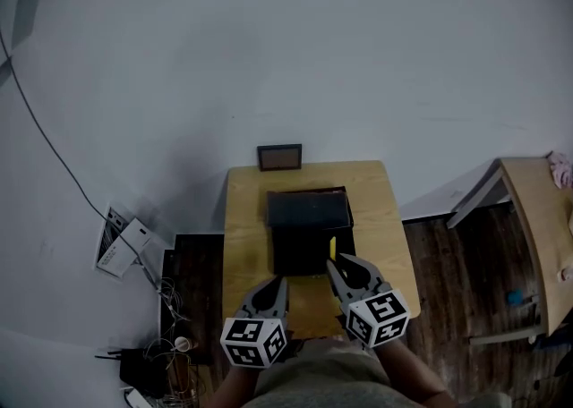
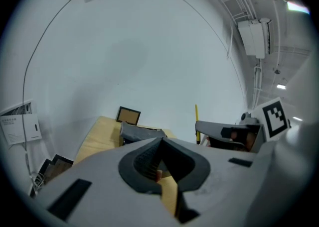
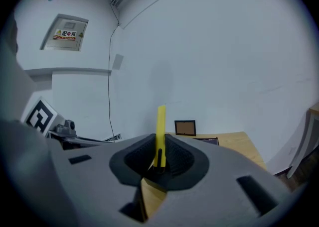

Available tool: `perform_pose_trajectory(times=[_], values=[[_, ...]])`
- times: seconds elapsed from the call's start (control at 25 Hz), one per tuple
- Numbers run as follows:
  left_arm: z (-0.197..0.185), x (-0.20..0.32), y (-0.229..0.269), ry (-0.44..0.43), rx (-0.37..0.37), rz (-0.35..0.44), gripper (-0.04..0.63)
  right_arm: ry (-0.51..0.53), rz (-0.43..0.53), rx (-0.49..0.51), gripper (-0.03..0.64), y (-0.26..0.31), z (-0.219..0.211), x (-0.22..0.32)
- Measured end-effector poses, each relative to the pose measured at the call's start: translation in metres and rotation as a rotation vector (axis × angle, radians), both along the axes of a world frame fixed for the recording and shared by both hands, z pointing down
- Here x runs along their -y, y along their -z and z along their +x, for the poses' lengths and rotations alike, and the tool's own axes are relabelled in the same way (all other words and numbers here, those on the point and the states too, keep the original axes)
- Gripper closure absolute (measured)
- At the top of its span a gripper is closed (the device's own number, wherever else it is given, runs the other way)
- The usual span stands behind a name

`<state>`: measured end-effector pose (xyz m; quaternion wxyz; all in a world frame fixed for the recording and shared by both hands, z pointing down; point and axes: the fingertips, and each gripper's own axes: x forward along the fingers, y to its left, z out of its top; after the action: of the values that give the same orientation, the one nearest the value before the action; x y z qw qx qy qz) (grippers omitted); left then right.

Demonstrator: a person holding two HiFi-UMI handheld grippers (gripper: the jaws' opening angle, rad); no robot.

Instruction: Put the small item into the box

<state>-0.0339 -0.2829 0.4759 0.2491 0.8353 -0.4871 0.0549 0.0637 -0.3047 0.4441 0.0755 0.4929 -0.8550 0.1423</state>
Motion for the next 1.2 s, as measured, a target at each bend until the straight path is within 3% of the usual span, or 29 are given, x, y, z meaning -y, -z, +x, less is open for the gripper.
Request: perform_pose_trajectory(times=[0.48, 1.2], values=[[-0.001, 0.05, -0.019, 0.11, -0.005, -0.046, 0.592, 0.126, -0.099, -0.114, 0.568, -0.057, 0.005, 0.072], [-0.002, 0.071, -0.042, 0.163, 0.002, -0.106, 0.592, 0.352, -0.417, -0.408, 0.566, -0.189, -0.008, 0.091]])
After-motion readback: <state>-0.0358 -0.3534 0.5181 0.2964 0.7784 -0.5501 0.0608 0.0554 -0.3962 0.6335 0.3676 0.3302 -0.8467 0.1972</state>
